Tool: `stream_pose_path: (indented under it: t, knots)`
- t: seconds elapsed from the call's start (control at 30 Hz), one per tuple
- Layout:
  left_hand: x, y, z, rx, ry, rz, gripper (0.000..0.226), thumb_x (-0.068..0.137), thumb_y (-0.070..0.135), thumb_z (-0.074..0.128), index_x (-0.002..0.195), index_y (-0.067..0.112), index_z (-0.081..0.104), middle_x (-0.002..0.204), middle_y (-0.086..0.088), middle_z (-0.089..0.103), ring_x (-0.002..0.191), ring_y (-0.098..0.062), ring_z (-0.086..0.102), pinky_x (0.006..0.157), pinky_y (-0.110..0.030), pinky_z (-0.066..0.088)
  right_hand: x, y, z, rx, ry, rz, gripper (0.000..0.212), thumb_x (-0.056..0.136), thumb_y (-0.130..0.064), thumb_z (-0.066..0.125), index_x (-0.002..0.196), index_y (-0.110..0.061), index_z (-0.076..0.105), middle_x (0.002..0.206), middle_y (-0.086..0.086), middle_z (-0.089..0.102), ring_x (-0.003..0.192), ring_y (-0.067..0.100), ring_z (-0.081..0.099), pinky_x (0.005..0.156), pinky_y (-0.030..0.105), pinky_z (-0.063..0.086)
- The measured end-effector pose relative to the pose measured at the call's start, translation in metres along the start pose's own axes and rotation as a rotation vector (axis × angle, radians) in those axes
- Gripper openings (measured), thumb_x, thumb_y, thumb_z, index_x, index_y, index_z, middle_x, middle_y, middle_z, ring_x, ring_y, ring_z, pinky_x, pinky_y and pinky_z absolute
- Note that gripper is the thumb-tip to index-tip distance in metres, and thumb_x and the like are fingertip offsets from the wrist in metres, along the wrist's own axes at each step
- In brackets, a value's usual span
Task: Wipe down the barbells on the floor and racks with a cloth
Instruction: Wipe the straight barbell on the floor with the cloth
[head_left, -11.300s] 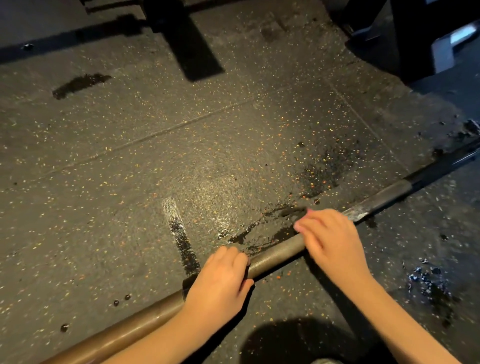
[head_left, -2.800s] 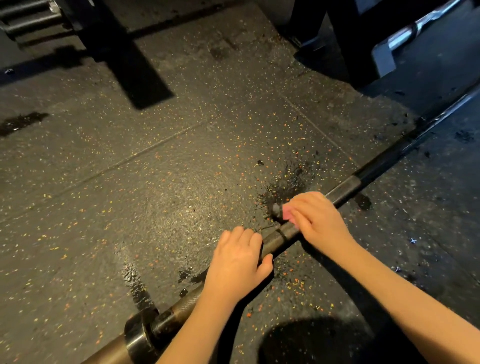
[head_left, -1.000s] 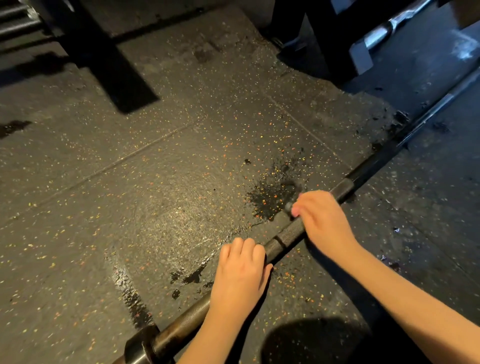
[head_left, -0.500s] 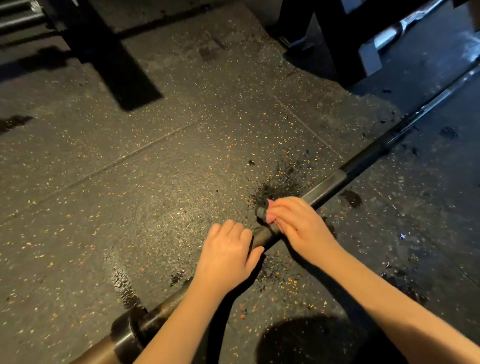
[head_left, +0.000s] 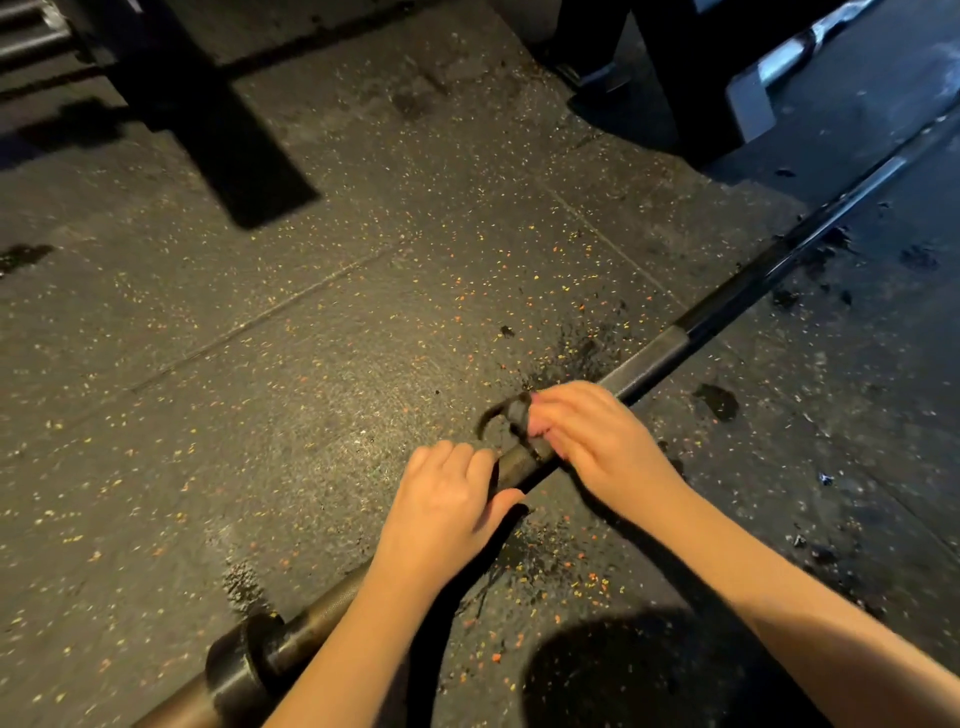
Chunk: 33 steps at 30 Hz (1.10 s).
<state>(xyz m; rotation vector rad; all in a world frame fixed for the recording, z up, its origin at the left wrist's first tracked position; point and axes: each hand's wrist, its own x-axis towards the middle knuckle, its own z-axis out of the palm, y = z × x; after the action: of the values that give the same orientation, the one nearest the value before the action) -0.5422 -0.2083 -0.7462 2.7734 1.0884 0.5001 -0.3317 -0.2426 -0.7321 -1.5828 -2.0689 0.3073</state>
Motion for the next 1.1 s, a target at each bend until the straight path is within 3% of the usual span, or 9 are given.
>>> stream_pose_path:
  t: [0.2, 0.37, 0.47, 0.6, 0.7, 0.83, 0.9, 1.03, 1.1]
  knots:
    - [0.012, -0.014, -0.007, -0.003, -0.013, 0.025, 0.037, 0.093, 0.045, 0.044, 0.077, 0.015, 0.058, 0.066, 0.003, 0.057, 0.062, -0.020, 0.052, 0.065, -0.033, 0.037, 0.021, 0.032, -0.009, -0.066, 0.297, 0.417, 0.027, 0.094, -0.013, 0.042, 0.091, -0.007, 0.069, 0.109, 0.009, 0.064, 0.114, 0.024, 0.052, 0.106, 0.015, 0.024]
    - [0.019, -0.019, -0.010, 0.118, 0.053, 0.114, 0.032, 0.091, 0.040, 0.048, 0.076, 0.015, 0.058, 0.069, 0.000, 0.055, 0.066, -0.023, 0.052, 0.064, -0.034, 0.030, 0.014, -0.023, 0.027, 0.074, 0.110, 0.045, 0.020, 0.092, -0.010, 0.050, 0.096, -0.003, 0.069, 0.111, 0.009, 0.063, 0.111, 0.019, 0.052, 0.103, 0.025, 0.034]
    - [0.019, -0.017, -0.014, 0.192, -0.023, 0.169, 0.032, 0.090, 0.042, 0.047, 0.092, 0.013, 0.061, 0.082, -0.002, 0.056, 0.073, -0.024, 0.053, 0.066, -0.035, 0.031, 0.021, 0.002, 0.011, 0.041, 0.055, -0.006, 0.020, 0.092, -0.011, 0.050, 0.098, -0.004, 0.068, 0.108, 0.009, 0.062, 0.108, 0.021, 0.052, 0.101, 0.026, 0.036]
    - [0.019, -0.016, -0.018, 0.193, -0.119, 0.220, 0.033, 0.088, 0.040, 0.048, 0.099, 0.012, 0.061, 0.087, -0.002, 0.056, 0.078, -0.023, 0.055, 0.070, -0.034, 0.032, 0.026, 0.047, -0.011, -0.030, 0.283, 0.345, 0.014, 0.092, -0.001, 0.053, 0.093, -0.006, 0.067, 0.104, 0.009, 0.061, 0.106, 0.028, 0.052, 0.103, 0.031, 0.035]
    - [0.019, -0.013, -0.018, 0.146, -0.130, 0.211, 0.028, 0.088, 0.033, 0.050, 0.100, 0.009, 0.059, 0.085, -0.004, 0.056, 0.076, -0.024, 0.054, 0.069, -0.034, 0.033, 0.030, 0.035, -0.006, -0.016, 0.373, 0.483, 0.021, 0.091, -0.002, 0.047, 0.087, -0.004, 0.067, 0.102, 0.012, 0.063, 0.108, 0.028, 0.051, 0.108, 0.017, 0.023]
    - [0.022, -0.010, -0.019, 0.128, -0.164, 0.184, 0.023, 0.083, 0.033, 0.055, 0.093, 0.012, 0.051, 0.082, -0.004, 0.053, 0.071, -0.024, 0.052, 0.067, -0.034, 0.030, 0.018, -0.008, 0.010, 0.085, 0.188, 0.170, 0.023, 0.092, -0.012, 0.047, 0.087, -0.002, 0.068, 0.102, 0.012, 0.064, 0.106, 0.022, 0.050, 0.103, 0.023, 0.031]
    - [0.026, -0.008, -0.024, 0.158, -0.228, 0.213, 0.028, 0.075, 0.032, 0.070, 0.085, 0.014, 0.052, 0.079, -0.003, 0.053, 0.067, -0.023, 0.053, 0.066, -0.034, 0.031, 0.014, 0.011, -0.001, 0.053, 0.120, 0.092, 0.024, 0.093, -0.016, 0.048, 0.094, -0.004, 0.069, 0.108, 0.011, 0.064, 0.111, 0.023, 0.050, 0.107, 0.026, 0.032]
    - [0.039, 0.002, -0.040, 0.205, -0.433, 0.166, 0.046, 0.048, 0.029, 0.089, 0.078, 0.016, 0.057, 0.082, -0.003, 0.057, 0.070, -0.023, 0.059, 0.058, -0.034, 0.046, 0.024, 0.054, -0.012, -0.001, 0.235, 0.493, 0.027, 0.096, -0.019, 0.044, 0.099, -0.012, 0.069, 0.124, 0.010, 0.062, 0.128, 0.031, 0.044, 0.115, 0.044, 0.027]
    - [0.047, 0.005, -0.046, 0.256, -0.534, 0.210, 0.049, 0.049, 0.028, 0.089, 0.086, 0.015, 0.059, 0.091, -0.005, 0.058, 0.079, -0.024, 0.060, 0.062, -0.035, 0.046, 0.027, 0.047, -0.001, 0.021, 0.265, 0.618, 0.036, 0.097, -0.020, 0.033, 0.101, -0.011, 0.067, 0.130, 0.012, 0.057, 0.134, 0.033, 0.038, 0.116, 0.045, 0.025]
